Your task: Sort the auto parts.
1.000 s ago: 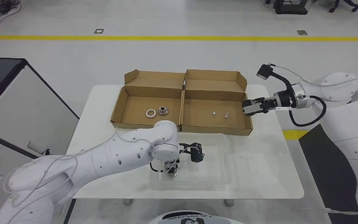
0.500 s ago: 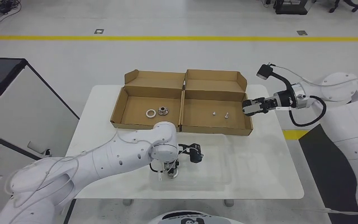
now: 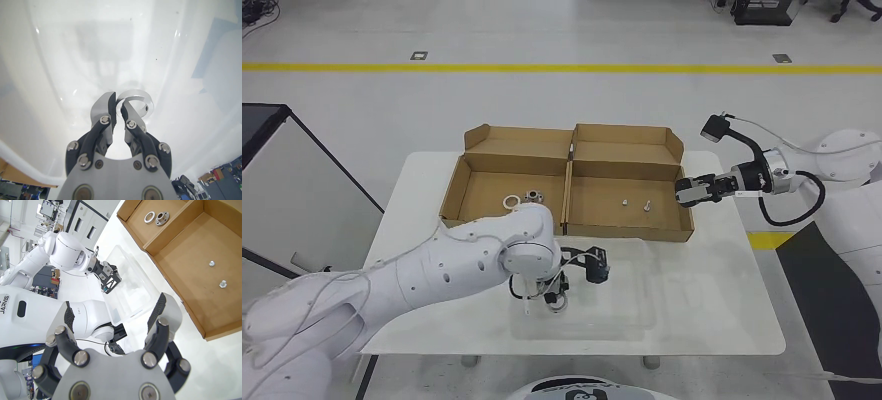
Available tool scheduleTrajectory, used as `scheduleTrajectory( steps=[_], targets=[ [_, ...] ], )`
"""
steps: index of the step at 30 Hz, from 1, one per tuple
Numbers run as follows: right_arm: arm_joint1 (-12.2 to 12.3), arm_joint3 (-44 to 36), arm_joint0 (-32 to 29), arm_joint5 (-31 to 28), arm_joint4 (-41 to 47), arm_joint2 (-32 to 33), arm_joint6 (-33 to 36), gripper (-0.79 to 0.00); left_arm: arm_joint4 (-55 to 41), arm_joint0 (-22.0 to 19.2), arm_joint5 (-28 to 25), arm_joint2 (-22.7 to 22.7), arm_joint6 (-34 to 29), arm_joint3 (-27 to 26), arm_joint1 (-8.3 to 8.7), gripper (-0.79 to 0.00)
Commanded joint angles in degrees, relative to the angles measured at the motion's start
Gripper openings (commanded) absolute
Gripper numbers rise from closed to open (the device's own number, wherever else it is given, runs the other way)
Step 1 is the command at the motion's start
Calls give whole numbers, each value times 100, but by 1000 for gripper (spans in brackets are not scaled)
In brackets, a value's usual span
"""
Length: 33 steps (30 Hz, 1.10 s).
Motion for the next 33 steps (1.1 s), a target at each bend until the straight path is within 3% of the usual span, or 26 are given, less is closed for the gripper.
scheduleTrajectory(
  steps=[1, 11, 33],
  targets=[
    [0, 0, 0, 0, 0, 0, 0, 0, -73, -30, -20, -133, 21, -168, 89, -785],
    [0, 0, 0, 0, 0, 0, 0, 0, -224, 10, -115, -893, 115, -1019, 590, -785],
    [0, 0, 0, 0, 0, 0, 0, 0, -224, 10, -115, -893, 115, -1019, 590, -785]
  ],
)
